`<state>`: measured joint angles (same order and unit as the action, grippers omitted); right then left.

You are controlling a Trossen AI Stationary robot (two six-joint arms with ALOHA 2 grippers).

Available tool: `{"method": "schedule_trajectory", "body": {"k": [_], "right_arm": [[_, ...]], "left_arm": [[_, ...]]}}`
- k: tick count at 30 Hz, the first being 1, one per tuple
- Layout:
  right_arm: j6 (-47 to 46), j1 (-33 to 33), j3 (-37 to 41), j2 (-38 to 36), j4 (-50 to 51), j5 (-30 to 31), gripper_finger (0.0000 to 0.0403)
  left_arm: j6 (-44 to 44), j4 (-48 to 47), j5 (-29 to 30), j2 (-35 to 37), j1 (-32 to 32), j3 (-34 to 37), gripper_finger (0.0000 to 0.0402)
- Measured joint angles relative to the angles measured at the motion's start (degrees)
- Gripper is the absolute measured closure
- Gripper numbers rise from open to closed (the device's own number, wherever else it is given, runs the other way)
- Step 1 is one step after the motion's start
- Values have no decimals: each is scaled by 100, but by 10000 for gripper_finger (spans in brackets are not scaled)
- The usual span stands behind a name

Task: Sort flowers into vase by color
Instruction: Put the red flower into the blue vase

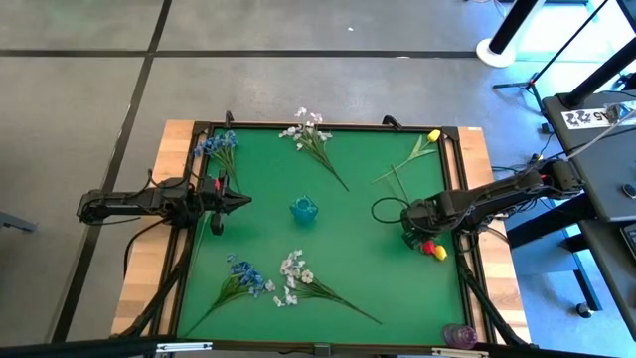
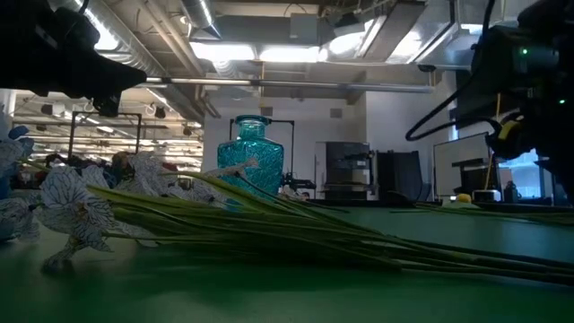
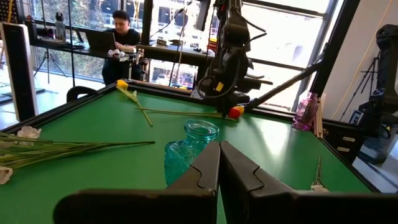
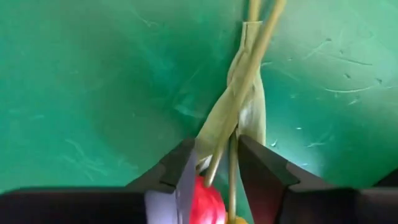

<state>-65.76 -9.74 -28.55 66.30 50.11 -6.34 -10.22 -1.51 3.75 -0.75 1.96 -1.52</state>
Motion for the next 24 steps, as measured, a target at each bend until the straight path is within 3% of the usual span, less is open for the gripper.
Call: {"method": "schedule_trajectory", "body": {"k": [4, 9, 17, 21, 24], "right_arm": [[49, -1, 19, 0, -29, 251, 320], [284, 0, -203, 2, 168, 375, 389], [679, -7, -1986, 0, 1887, 1125, 386], [1640, -293, -2622, -4, 1822, 1609, 395], [2328, -720, -2667, 1, 1469, 1866, 391]], "left_arm": [[-128, 279, 1, 2, 0, 2, 401], [-162, 268, 0, 0, 0, 2, 401], [-918, 956, -37, -4, -126, 114, 401], [-822, 1347, -239, -85, -360, 111, 401], [-481, 1672, -543, -100, -582, 109, 401]]}}
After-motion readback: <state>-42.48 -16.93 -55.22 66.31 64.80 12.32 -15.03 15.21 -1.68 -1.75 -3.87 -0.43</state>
